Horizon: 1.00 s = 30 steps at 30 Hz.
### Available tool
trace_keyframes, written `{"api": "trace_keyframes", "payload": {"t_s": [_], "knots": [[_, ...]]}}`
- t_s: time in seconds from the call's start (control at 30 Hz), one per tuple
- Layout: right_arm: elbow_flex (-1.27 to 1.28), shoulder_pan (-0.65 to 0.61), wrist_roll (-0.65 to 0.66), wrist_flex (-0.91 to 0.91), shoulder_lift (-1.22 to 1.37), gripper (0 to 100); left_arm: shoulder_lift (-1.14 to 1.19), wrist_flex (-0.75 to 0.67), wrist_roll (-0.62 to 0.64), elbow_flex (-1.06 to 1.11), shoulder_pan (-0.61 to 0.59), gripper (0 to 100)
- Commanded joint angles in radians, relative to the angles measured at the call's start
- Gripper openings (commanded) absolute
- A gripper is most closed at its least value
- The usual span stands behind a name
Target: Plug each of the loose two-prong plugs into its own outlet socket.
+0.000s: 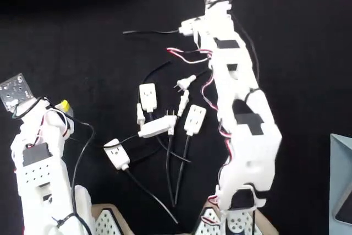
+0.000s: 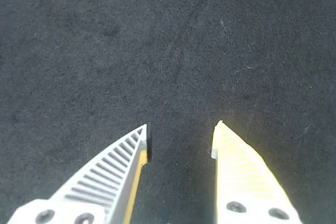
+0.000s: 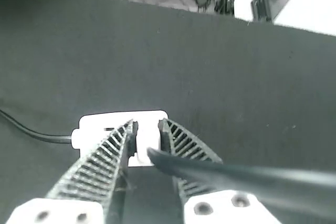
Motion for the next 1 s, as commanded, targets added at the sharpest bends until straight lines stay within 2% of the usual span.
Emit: {"api": "trace_keyframes", "payload": {"t_s": [0.0,0.1,0.3,0.57,0.83,0.97], "knots": [[-0.163,0.009,-0.005,0.167,0.004,12.9,-0.017,-0.012,-0.003,-0.004,-0.008,21],[-0.222,0.006,-0.005,0.290,0.005,19.6,-0.017,-0.012,-0.003,-0.004,-0.008,21],[-0.332,0.006,-0.005,0.440,-0.001,19.8,-0.017,-0.012,-0.003,-0.004,-0.008,21],[-0.484,-0.003,-0.005,0.887,-0.174,19.8,-0.017,-0.012,-0.003,-0.004,-0.008,21],[-0.426,-0.078,0.003,1.238,-0.363,19.8,-0.017,-0.011,-0.012,-0.019,0.001,21],[-0.337,-0.109,0.003,1.346,-0.466,19.8,-0.017,0.018,-0.104,-0.044,0.036,21]]}}
